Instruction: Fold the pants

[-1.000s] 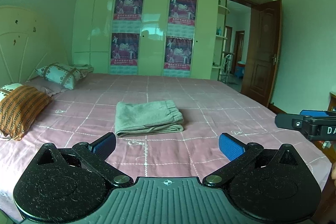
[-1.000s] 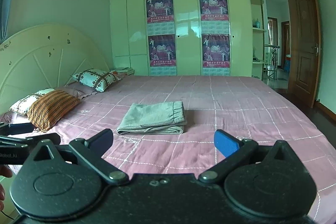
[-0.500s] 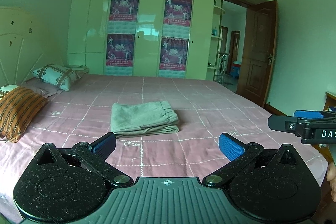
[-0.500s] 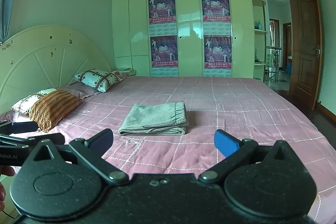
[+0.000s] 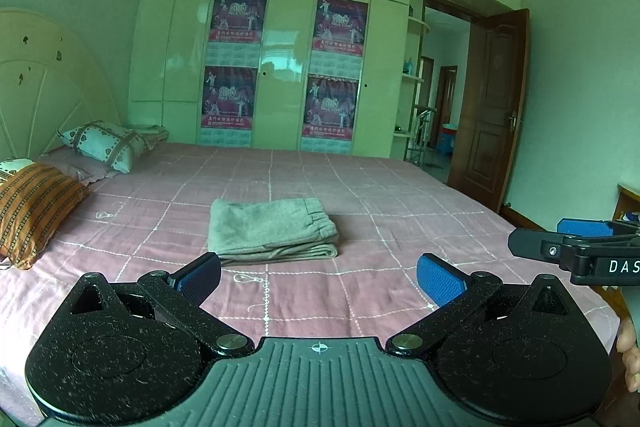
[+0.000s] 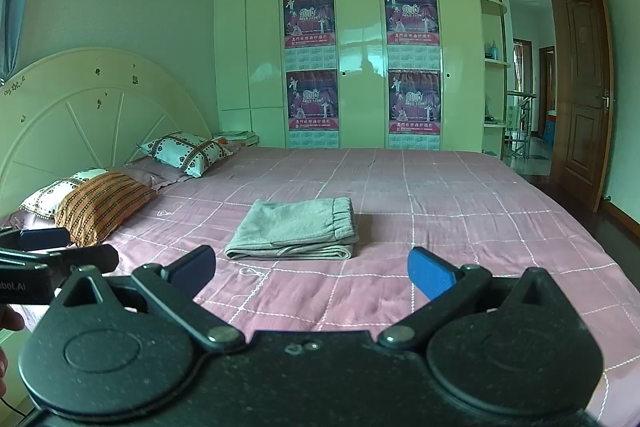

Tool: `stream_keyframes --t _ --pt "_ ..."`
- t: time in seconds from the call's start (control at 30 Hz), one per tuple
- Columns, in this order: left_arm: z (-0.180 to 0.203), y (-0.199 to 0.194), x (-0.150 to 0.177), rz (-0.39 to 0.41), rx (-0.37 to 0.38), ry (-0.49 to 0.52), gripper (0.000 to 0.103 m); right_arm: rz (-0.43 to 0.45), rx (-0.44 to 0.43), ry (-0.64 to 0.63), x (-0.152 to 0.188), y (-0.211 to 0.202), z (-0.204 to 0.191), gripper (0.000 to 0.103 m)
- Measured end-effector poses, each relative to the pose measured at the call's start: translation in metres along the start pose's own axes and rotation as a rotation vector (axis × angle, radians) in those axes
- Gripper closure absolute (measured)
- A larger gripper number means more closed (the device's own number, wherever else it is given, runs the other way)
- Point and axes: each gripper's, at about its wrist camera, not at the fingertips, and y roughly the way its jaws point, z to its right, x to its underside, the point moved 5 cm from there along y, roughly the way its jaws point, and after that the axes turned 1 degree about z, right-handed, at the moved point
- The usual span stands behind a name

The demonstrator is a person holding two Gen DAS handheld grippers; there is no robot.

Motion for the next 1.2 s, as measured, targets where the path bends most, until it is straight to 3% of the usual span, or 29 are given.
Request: stream_keyframes --t 1.2 --pt "-0.0031 0.0025 0.0013 0.026 -0.016 -0.01 0.0 0.008 -0.004 -0.005 -0.0017 -0.0006 0.0025 0.006"
